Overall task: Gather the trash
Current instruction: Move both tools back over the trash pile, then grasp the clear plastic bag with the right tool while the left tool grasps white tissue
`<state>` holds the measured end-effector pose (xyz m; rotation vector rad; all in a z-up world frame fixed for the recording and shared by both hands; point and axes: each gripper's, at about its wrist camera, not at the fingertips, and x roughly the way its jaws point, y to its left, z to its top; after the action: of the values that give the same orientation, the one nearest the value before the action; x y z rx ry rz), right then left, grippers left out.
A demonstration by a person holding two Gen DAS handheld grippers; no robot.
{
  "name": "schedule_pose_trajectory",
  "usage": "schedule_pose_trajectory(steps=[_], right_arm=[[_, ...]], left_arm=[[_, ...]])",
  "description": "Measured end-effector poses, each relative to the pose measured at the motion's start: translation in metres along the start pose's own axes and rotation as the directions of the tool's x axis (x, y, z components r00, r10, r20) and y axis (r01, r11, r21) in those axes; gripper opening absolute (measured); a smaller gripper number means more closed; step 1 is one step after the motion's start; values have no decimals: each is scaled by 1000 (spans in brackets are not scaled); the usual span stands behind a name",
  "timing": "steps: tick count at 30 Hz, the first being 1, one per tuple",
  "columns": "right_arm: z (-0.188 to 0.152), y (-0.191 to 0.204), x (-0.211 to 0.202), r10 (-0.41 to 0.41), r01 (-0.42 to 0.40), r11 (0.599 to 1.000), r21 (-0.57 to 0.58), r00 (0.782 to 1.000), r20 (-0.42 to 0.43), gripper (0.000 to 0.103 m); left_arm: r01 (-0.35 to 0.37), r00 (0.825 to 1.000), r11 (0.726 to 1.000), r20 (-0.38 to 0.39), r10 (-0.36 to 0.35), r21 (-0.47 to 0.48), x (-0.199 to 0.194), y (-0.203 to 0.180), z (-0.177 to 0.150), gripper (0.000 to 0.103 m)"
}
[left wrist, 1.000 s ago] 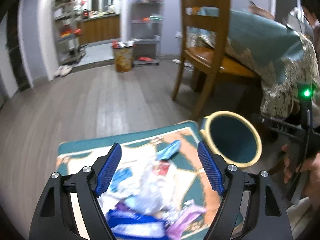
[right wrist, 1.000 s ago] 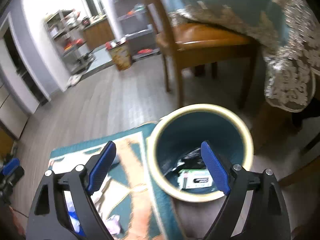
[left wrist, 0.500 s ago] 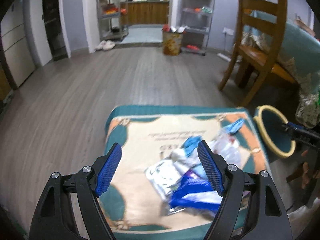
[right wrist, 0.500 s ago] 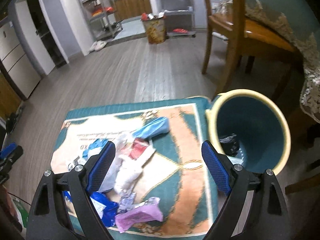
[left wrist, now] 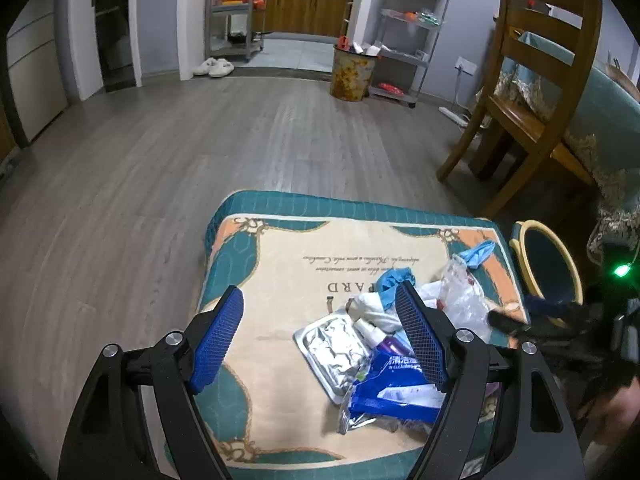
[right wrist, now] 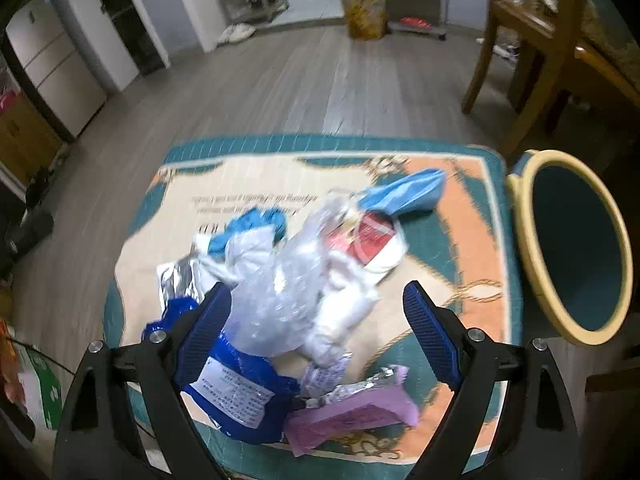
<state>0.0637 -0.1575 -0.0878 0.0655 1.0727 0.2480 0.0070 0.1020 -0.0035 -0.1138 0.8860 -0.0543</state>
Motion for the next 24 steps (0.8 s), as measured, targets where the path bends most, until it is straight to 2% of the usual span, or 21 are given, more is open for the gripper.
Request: schedule_pose_trajectory(steps=[2, 4, 5, 7, 10, 17, 21, 24], right_arm=[[-4, 7, 9, 9, -10, 1000, -30, 1000, -25, 78], [-6, 11, 17, 13, -16, 998, -67, 999, -49, 59], [-7, 12, 21, 20, -25, 997, -77, 998, -63, 54], [-8, 12, 24, 51, -57, 995, -78, 995, -80, 26], [-9, 10, 19, 65, -71, 994, -85, 995, -72, 17], [-1, -6, -8, 139, -140, 990, -37, 990, -23, 16], [8, -17, -23, 179, -179, 984, -9, 984, 15, 16], [14, -25, -29, 179, -180, 984, 0, 983, 35, 16]], left_arm=[[1, 1000, 1000, -12, -1, 8, 4, -2, -1, 79], [0, 1000, 1000, -22, 0, 19, 7, -4, -2, 79], [1, 1000, 1000, -27, 0, 24, 9, -5, -2, 79], [-5, 999, 999, -36, 6, 37, 14, -7, -3, 79], [5, 999, 999, -49, -3, 32, 21, -10, -2, 79], [7, 998, 997, -69, -1, 82, 35, -26, -5, 79], [7, 995, 990, -103, 8, 141, 60, -40, -7, 79], [21, 991, 983, -134, 4, 185, 83, -53, -11, 79]])
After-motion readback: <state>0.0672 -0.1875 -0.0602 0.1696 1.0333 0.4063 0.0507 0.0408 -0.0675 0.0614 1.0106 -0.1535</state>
